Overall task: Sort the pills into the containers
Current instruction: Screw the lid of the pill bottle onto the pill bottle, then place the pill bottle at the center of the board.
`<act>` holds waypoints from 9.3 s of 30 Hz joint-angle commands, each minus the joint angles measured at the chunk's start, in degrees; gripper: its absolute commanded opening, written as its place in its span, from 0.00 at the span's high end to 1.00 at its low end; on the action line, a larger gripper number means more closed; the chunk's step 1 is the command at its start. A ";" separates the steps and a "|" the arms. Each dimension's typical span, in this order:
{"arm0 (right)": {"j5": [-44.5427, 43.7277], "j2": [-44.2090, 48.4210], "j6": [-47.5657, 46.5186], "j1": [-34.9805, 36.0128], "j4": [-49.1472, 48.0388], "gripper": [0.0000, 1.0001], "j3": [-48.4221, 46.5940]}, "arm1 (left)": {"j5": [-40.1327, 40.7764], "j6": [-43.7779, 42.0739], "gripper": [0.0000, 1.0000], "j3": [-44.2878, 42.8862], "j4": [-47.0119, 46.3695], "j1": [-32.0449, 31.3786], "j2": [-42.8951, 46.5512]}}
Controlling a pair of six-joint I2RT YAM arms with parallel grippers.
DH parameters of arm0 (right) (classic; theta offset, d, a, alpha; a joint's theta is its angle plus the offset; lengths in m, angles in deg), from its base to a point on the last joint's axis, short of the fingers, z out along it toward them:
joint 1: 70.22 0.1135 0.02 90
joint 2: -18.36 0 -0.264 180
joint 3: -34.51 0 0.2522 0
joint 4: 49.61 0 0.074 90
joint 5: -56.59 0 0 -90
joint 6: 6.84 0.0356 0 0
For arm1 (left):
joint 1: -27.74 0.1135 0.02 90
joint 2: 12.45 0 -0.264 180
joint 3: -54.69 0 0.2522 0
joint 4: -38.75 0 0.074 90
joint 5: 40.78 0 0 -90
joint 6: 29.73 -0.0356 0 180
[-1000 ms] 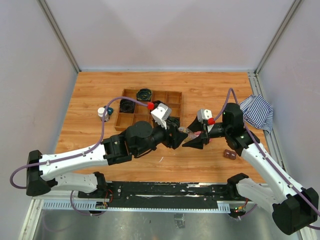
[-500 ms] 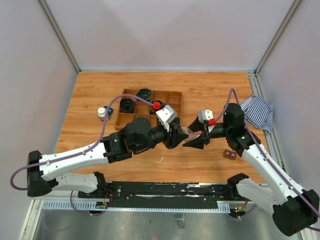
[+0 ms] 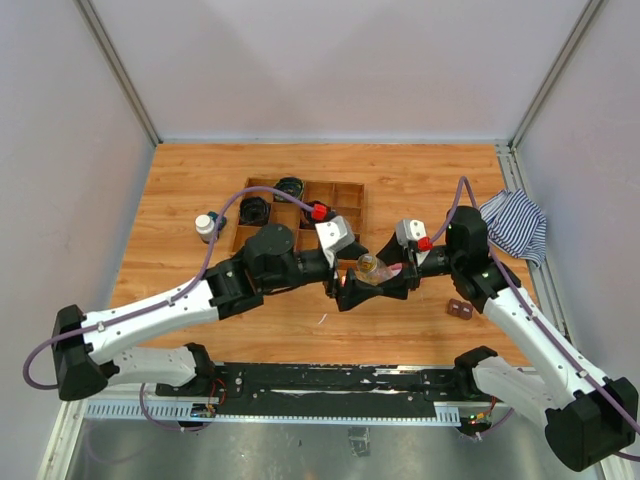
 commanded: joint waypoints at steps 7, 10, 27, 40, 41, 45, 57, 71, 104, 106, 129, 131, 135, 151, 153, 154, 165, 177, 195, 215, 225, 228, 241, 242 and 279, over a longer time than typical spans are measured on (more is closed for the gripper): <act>2.15 0.17 -2.97 -0.09 1.59 0.99 -2.00 | 14.79 18.15 0.01 19.10 -25.62 -0.04 20.03; 2.00 -0.08 -3.03 -0.05 1.64 0.99 -1.99 | 20.67 25.95 0.06 24.34 -31.53 -0.17 22.12; 0.84 -0.18 -2.62 -0.52 1.56 0.99 -1.86 | 57.25 15.10 0.15 5.98 -11.15 -18.89 4.25; 0.66 -0.36 -2.60 -0.52 1.51 0.99 -1.90 | 54.46 15.79 0.34 2.98 -8.70 -18.86 1.09; 0.64 -0.36 -2.58 -0.55 1.51 0.99 -1.85 | 54.37 15.80 0.35 2.91 -8.62 -18.90 0.96; 0.59 -0.44 -2.55 -0.52 1.53 0.99 -1.84 | 53.49 15.83 0.40 2.81 -8.50 -18.90 0.63; 0.79 -0.36 -2.55 -0.60 1.51 0.99 -1.86 | 48.41 13.95 0.77 4.48 -10.61 -18.49 1.82; 1.27 -0.47 -2.53 -0.61 1.45 0.99 -1.77 | -2.62 -3.75 0.80 7.34 -10.27 -2.35 5.62; 1.80 0.17 -2.97 -1.32 1.80 0.99 -1.85 | 40.70 13.29 0.15 7.32 -10.14 -14.62 11.35; 1.80 0.17 -2.98 -1.36 1.79 0.99 -1.89 | 44.26 12.78 0.15 5.00 -7.33 -15.92 8.95; 1.89 0.43 -2.71 -1.49 1.53 0.99 -1.77 | 45.93 11.10 0.30 -0.60 -3.05 -16.55 1.06; 1.89 0.43 -2.75 -1.44 1.51 0.99 -1.81 | 45.93 10.88 0.30 -1.09 -2.57 -16.53 0.34; 1.89 0.43 -2.69 -1.54 1.55 1.00 -1.82 | 45.55 10.69 0.33 -1.50 -2.20 -15.95 -0.32; 2.06 0.61 -2.53 -1.62 1.43 0.99 -1.79 | 18.09 6.05 0.88 1.67 -2.33 -6.41 1.92; 2.08 0.61 -2.53 -1.65 1.49 1.00 -1.84 | 11.00 0.08 0.89 3.87 -3.86 -5.32 3.08; 2.14 0.61 -2.55 -1.67 1.47 0.99 -1.78 | 7.95 -4.71 0.91 4.42 -3.70 -4.95 3.44; 1.98 0.26 -2.53 -1.67 1.46 0.99 -1.78 | -4.44 -25.95 0.78 2.78 0.70 1.15 5.46; 2.24 0.69 -2.64 -1.62 1.53 0.99 -1.90 | -1.67 -2.58 0.01 12.74 -16.60 2.37 17.49; 2.09 0.78 -2.61 -1.75 1.55 0.99 -1.85 | 36.87 14.34 0.24 -0.26 3.47 -11.12 5.40; 2.16 0.87 -2.61 -1.76 1.51 0.99 -1.76 | 39.89 12.11 0.44 -6.18 6.24 -12.66 -1.45; 2.23 0.87 -2.62 -1.84 1.55 0.99 -1.78 | 37.92 11.46 0.93 -5.94 6.57 -12.66 -1.26; 2.24 0.87 -2.53 -1.80 1.47 0.96 -1.80 | 36.85 10.76 0.99 -5.35 6.13 -12.66 -0.62; 1.47 0.86 -2.18 -1.84 1.20 0.01 -1.68 | 33.12 10.13 1.00 -1.67 4.80 -9.14 0.89; 1.38 0.94 -2.18 -1.84 1.16 0.01 -1.71 | 32.88 10.34 1.00 -1.21 4.64 -8.61 1.17; -3.21 2.63 2.39 -3.07 -3.07 0.01 -0.41 | 54.41 23.87 1.00 26.80 9.63 40.63 20.13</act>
